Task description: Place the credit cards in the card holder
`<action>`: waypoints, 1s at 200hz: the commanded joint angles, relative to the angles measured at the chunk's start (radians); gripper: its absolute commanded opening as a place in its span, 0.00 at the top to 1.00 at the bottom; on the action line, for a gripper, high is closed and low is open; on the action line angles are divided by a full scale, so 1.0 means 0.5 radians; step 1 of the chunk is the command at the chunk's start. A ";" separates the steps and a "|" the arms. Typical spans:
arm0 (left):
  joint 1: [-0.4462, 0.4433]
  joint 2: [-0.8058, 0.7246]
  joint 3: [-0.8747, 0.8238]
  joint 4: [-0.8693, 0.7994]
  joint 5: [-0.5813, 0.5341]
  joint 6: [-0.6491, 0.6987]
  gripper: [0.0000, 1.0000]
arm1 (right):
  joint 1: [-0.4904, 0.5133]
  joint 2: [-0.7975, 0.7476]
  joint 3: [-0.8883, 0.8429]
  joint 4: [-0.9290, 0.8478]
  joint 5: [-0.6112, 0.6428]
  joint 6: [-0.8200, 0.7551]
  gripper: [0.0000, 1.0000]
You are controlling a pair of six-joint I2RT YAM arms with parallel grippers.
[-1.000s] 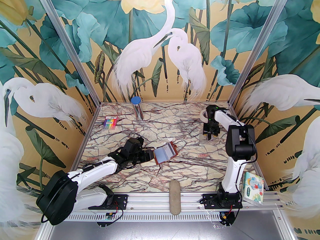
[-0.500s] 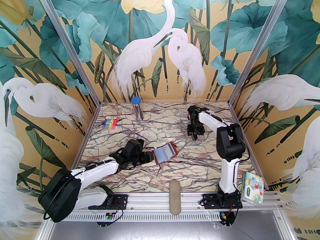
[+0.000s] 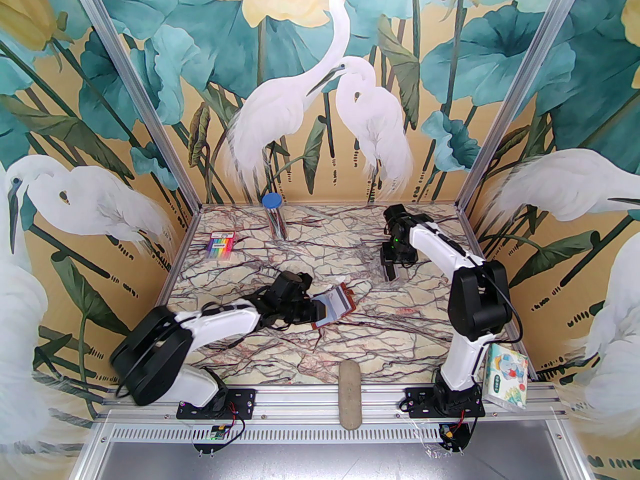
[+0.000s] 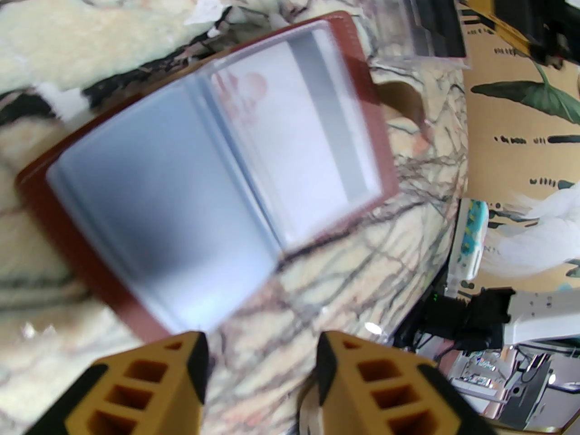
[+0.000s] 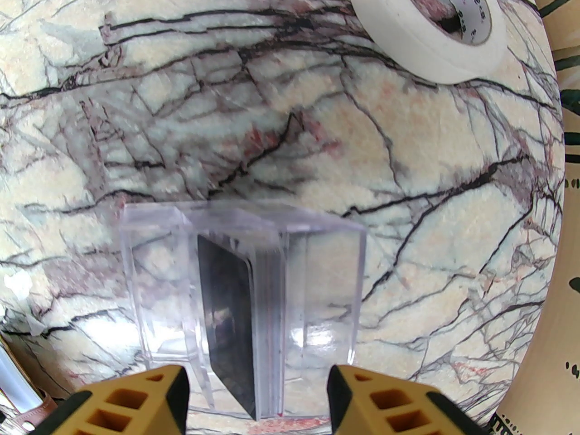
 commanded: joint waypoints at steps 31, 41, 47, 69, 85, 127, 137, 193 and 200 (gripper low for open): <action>-0.004 0.191 -0.077 0.412 -0.117 -0.187 0.69 | -0.001 -0.019 -0.107 0.066 0.126 0.039 0.50; -0.005 0.185 -0.108 0.471 -0.127 -0.208 0.69 | -0.001 -0.024 -0.124 0.083 0.121 0.043 0.50; -0.004 0.187 -0.120 0.500 -0.130 -0.215 0.69 | -0.001 -0.031 -0.127 0.090 0.115 0.045 0.51; -0.002 0.195 -0.142 0.550 -0.140 -0.238 0.68 | 0.000 -0.030 -0.106 0.094 0.101 0.041 0.52; -0.005 0.192 -0.180 0.584 -0.145 -0.259 0.68 | 0.004 -0.001 -0.080 0.071 0.103 0.039 0.52; -0.005 0.212 -0.239 0.639 -0.137 -0.300 0.68 | 0.007 0.069 -0.045 0.056 0.107 0.035 0.53; -0.004 0.211 -0.238 0.640 -0.142 -0.298 0.68 | 0.014 0.085 -0.028 0.045 0.115 0.030 0.54; 0.012 0.254 -0.248 0.675 -0.125 -0.309 0.68 | 0.059 0.199 0.064 -0.051 0.272 0.011 0.57; 0.014 0.255 -0.253 0.681 -0.122 -0.313 0.68 | 0.068 0.203 0.068 -0.060 0.315 0.013 0.57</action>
